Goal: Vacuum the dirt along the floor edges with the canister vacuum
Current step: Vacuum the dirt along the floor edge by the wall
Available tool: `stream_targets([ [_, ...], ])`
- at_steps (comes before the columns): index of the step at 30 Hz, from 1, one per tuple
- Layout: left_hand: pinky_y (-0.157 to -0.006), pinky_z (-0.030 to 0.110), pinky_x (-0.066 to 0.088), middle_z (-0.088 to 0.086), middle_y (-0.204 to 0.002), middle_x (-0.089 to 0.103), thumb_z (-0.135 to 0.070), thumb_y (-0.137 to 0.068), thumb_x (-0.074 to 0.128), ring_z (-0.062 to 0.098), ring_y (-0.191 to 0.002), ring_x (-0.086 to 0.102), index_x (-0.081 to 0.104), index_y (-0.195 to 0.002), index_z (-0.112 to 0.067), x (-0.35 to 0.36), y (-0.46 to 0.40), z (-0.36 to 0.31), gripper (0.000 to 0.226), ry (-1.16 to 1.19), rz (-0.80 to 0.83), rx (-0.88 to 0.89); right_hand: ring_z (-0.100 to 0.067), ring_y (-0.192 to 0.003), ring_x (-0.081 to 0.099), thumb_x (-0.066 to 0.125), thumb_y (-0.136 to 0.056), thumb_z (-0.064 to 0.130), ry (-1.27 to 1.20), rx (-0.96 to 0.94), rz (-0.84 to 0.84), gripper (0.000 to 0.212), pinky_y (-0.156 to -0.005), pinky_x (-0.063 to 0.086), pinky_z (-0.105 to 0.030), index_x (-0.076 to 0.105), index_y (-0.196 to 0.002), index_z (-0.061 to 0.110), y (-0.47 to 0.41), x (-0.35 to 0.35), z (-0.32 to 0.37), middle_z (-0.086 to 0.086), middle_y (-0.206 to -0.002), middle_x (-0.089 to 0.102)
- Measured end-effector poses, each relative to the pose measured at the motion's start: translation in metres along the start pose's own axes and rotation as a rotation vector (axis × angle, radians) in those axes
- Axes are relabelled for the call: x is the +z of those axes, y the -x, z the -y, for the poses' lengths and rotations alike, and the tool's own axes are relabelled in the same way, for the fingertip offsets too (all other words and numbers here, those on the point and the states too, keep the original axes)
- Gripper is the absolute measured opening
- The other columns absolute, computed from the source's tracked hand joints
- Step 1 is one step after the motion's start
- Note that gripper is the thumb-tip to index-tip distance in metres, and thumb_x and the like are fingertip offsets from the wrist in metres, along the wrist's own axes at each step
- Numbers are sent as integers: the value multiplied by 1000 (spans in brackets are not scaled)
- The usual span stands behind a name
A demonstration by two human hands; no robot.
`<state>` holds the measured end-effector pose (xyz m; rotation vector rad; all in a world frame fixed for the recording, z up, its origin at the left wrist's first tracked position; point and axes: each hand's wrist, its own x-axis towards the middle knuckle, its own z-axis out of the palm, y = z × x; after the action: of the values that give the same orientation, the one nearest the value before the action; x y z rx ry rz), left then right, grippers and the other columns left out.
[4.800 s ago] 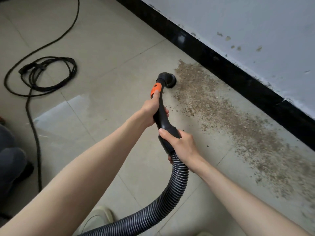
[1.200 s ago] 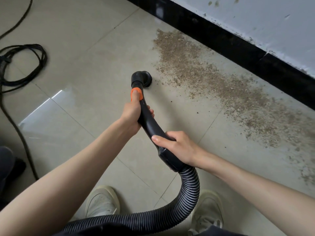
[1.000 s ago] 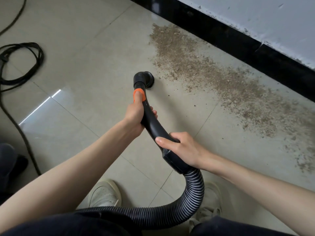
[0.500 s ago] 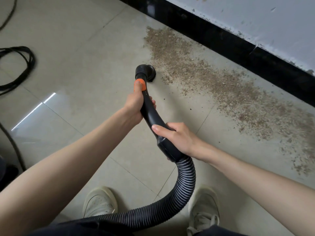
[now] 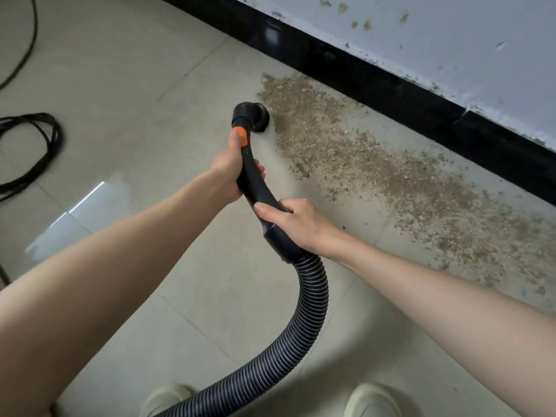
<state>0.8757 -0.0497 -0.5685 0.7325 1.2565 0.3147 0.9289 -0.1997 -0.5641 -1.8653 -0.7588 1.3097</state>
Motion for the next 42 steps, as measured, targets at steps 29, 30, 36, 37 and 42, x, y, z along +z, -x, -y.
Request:
stream_targets([
  [29,-47,26,49,7,-56,50,-64,-91,41,19,-40,50,45,-89,-10,38,-102,-92,54,-352,35,92,-23,-71,68,64,-77,67,-333,76,-149,51,-65,55,-34,61,-81,17,-130,-1,41,-4,-79,69],
  [30,-47,26,48,6,-53,49,-65,-91,41,19,-39,49,45,-89,-10,38,-102,-91,55,-340,54,93,-25,-68,68,66,-77,65,-425,62,-111,51,-65,57,-36,60,-85,15,-123,-1,35,-5,-76,69],
  [36,-41,19,43,1,-47,43,-62,-93,39,14,-36,44,39,-78,-13,20,-107,-87,52,-222,186,-9,-15,-47,59,75,-74,51,-579,-20,-84,43,-47,49,-26,54,-91,17,-89,23,9,7,-57,61],
  [37,-41,19,43,1,-47,43,-62,-94,39,14,-36,44,38,-77,-13,20,-107,-85,52,-214,200,-17,-14,-45,58,74,-73,53,-550,-20,-124,43,-46,48,-25,53,-90,19,-87,26,8,8,-55,60],
  [42,-41,18,44,2,-45,44,-62,-95,35,15,-36,45,40,-78,-12,26,-101,-71,53,-217,230,-5,-12,-39,54,71,-80,52,-488,-10,-276,38,-41,43,-22,51,-87,20,-78,31,0,8,-51,58],
])
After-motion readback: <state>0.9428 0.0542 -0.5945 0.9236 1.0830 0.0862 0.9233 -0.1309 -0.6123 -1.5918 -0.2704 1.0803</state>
